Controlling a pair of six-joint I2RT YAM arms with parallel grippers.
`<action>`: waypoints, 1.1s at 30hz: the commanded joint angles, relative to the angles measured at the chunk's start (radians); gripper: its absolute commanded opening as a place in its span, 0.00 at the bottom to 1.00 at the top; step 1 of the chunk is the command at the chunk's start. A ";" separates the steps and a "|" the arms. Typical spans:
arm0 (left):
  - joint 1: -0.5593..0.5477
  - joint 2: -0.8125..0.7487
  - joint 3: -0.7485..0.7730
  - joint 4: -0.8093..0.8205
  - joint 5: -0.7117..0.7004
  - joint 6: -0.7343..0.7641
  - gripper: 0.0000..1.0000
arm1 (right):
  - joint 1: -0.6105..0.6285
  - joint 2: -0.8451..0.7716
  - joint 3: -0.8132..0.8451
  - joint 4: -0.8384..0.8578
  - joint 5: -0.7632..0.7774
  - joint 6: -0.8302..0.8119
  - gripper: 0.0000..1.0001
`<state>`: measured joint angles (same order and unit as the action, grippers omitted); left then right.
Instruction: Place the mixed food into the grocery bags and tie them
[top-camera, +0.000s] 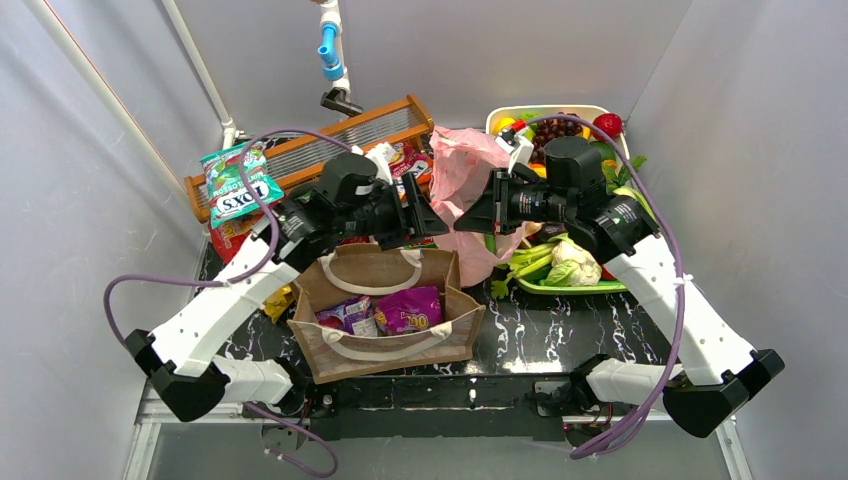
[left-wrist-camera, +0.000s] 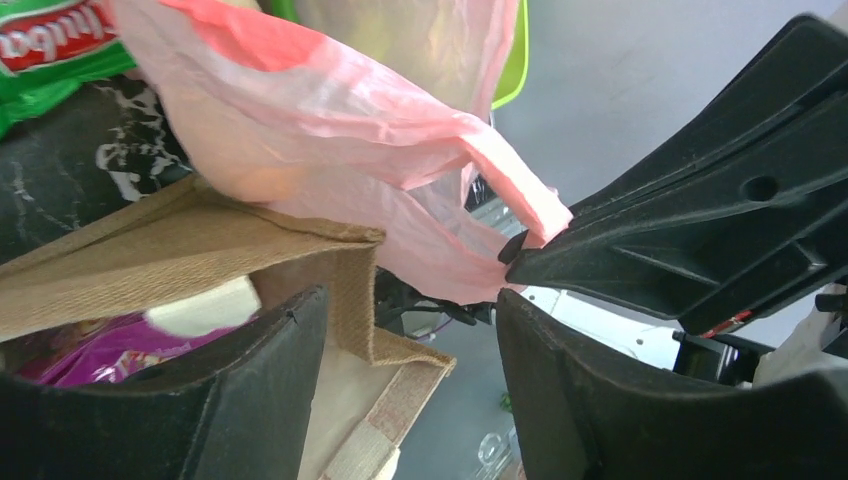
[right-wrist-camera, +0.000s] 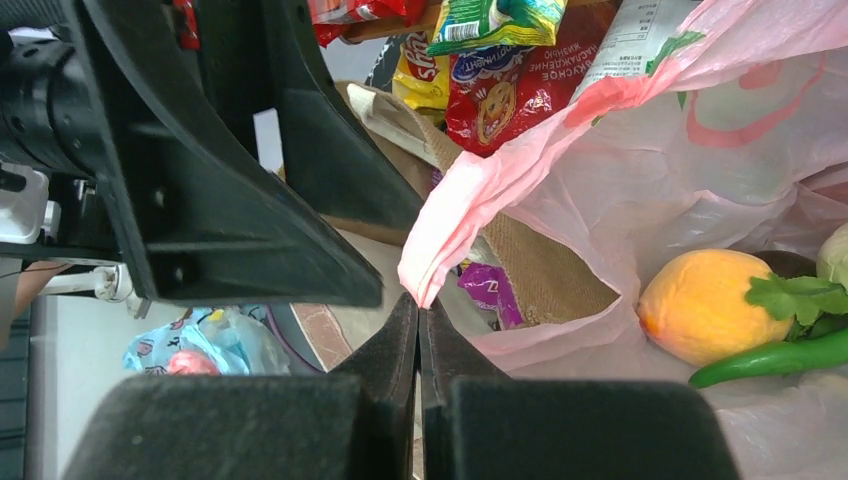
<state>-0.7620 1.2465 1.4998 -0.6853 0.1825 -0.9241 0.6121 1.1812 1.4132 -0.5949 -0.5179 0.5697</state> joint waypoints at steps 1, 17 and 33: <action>-0.040 0.027 -0.012 0.084 -0.011 -0.016 0.58 | 0.008 -0.007 0.051 0.049 -0.013 -0.019 0.01; -0.066 0.041 -0.164 0.333 -0.103 -0.089 0.51 | 0.006 -0.015 0.053 0.048 -0.059 -0.016 0.01; -0.067 0.125 -0.232 0.613 -0.081 -0.167 0.53 | 0.006 0.120 0.445 -0.323 0.094 -0.353 0.78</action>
<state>-0.8234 1.3811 1.2926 -0.1509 0.1078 -1.0645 0.6155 1.2938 1.7420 -0.8547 -0.4793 0.3229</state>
